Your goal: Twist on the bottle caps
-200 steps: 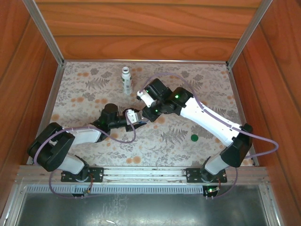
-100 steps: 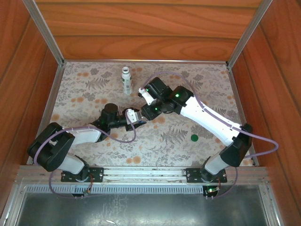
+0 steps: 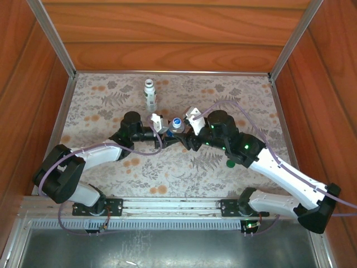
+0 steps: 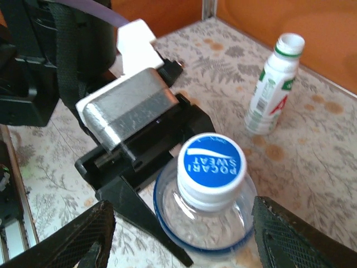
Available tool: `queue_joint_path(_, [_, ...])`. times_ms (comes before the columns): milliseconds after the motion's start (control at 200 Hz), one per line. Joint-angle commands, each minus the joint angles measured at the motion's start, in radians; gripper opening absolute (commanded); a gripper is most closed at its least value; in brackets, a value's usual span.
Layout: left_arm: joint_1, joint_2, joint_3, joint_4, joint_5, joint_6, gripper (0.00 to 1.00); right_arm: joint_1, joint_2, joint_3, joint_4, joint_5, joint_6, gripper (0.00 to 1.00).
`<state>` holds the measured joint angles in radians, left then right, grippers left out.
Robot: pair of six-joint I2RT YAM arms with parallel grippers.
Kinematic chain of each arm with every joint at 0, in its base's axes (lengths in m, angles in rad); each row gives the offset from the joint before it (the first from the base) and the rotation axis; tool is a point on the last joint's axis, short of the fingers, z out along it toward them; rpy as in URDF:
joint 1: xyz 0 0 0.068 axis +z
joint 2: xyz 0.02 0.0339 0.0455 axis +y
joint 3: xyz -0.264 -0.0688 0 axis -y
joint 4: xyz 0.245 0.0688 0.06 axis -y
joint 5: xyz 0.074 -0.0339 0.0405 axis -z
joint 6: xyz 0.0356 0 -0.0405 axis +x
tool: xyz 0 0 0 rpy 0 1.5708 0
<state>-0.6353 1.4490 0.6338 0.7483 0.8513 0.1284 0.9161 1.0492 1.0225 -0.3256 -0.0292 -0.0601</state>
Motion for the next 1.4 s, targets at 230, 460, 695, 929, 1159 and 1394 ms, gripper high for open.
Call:
queue_joint_path(230, [-0.005, -0.009, 0.014, 0.014, 0.081, -0.056, 0.57, 0.002, 0.015, -0.067, 0.221, -0.031, 0.008, 0.61])
queue_joint_path(460, [-0.007, -0.002, 0.015, 0.014, 0.085, -0.045, 0.57, 0.001, 0.049, -0.067, 0.235, 0.007, 0.011, 0.49])
queue_joint_path(695, [-0.007, 0.001, 0.009, 0.014, 0.074, -0.037, 0.57, 0.001, 0.056, -0.063, 0.22, 0.032, 0.008, 0.3])
queue_joint_path(929, [-0.007, 0.007, 0.007, 0.014, 0.055, -0.036, 0.64, 0.001, 0.055, -0.064, 0.216, 0.04, 0.01, 0.26])
queue_joint_path(1159, [-0.006, -0.048, -0.057, 0.014, -0.091, -0.03, 1.0, -0.002, 0.06, -0.085, 0.233, 0.125, 0.014, 0.24])
queue_joint_path(1394, [0.005, -0.146, -0.19, 0.014, -0.306, -0.058, 1.0, -0.081, 0.116, -0.162, 0.428, 0.208, 0.061, 0.21])
